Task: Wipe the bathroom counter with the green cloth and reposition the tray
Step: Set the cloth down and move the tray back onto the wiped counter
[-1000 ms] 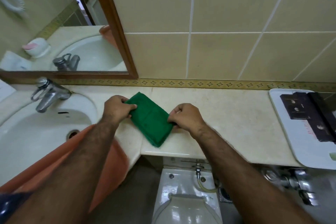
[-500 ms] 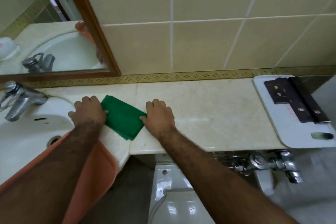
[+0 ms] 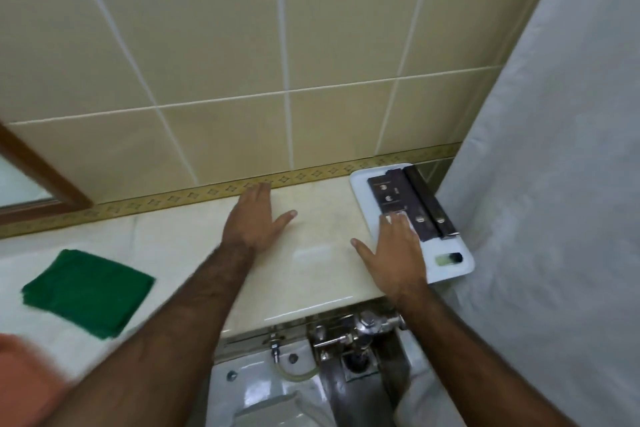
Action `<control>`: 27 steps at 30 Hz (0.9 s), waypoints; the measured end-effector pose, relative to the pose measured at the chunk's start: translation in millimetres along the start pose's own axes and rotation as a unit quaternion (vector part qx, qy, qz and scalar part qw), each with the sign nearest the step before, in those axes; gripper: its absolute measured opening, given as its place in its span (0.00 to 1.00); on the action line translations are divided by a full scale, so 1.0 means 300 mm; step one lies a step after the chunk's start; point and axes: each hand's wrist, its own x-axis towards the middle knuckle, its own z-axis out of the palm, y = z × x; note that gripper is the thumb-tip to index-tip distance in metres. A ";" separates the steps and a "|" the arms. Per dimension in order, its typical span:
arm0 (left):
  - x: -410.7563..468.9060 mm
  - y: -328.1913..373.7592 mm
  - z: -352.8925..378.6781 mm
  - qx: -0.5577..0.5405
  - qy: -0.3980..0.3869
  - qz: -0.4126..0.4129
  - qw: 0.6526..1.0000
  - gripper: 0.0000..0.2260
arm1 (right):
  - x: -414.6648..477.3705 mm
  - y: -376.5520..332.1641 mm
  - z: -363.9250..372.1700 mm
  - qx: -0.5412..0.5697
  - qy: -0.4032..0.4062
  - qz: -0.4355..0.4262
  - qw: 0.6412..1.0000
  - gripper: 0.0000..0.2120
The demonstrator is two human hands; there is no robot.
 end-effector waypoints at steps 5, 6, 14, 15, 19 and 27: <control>0.143 0.338 0.111 -0.006 -0.026 0.064 0.998 0.37 | -0.009 0.343 -0.083 0.130 0.058 0.133 0.981 0.33; 0.174 0.387 0.133 -0.005 -0.032 0.068 0.997 0.35 | -0.011 0.390 -0.081 0.160 0.063 0.153 0.973 0.30; 0.325 0.582 0.271 0.011 -0.037 0.010 0.999 0.21 | -0.017 0.565 0.009 0.265 0.096 0.208 0.937 0.14; 0.334 0.590 0.281 0.007 -0.026 -0.004 1.000 0.20 | -0.018 0.576 0.017 0.280 0.106 0.205 0.932 0.13; 0.358 0.591 0.306 -0.028 0.012 -0.058 0.998 0.15 | -0.028 0.604 0.036 0.309 0.127 0.210 0.919 0.13; 0.325 0.546 0.286 -0.111 0.014 -0.119 0.987 0.17 | -0.039 0.590 0.020 0.405 0.120 0.275 0.864 0.08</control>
